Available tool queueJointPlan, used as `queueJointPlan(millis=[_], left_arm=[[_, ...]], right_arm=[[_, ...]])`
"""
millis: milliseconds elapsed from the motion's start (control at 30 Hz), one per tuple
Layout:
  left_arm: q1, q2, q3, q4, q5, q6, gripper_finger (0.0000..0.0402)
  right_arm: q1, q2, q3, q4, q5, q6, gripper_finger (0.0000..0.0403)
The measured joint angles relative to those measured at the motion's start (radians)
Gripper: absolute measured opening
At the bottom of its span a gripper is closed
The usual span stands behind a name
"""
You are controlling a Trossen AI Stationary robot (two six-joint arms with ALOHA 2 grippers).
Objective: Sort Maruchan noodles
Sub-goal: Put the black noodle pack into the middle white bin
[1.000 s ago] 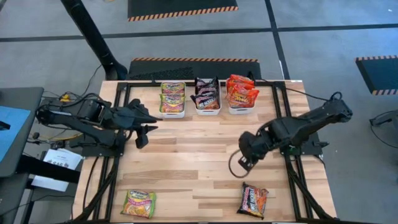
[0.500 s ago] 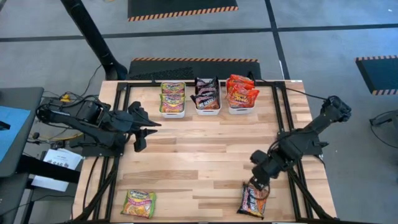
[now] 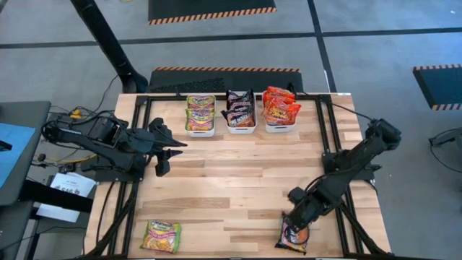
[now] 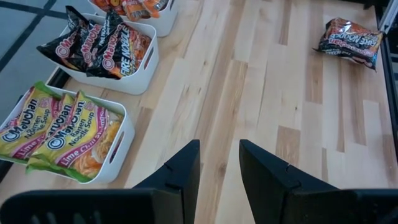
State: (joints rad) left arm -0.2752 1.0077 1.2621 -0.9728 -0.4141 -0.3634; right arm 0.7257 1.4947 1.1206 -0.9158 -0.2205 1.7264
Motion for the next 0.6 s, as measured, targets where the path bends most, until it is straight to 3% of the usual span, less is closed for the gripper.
queueJointPlan(millis=[133,300,600], left_arm=[[0.0,0.0,0.0,0.002,0.0,0.0,0.01],[0.0,0.0,0.0,0.002,0.0,0.0,0.01],[0.0,0.0,0.0,0.002,0.0,-0.002,0.01]], right_arm=[[-0.008,0.084,-0.001,0.048,-0.082,-0.085,0.0271],[-0.015,0.174,-0.001,0.158,-0.096,-0.154,0.0271],[-0.016,0.296,0.001,0.199,-0.157,-0.155,0.0271]])
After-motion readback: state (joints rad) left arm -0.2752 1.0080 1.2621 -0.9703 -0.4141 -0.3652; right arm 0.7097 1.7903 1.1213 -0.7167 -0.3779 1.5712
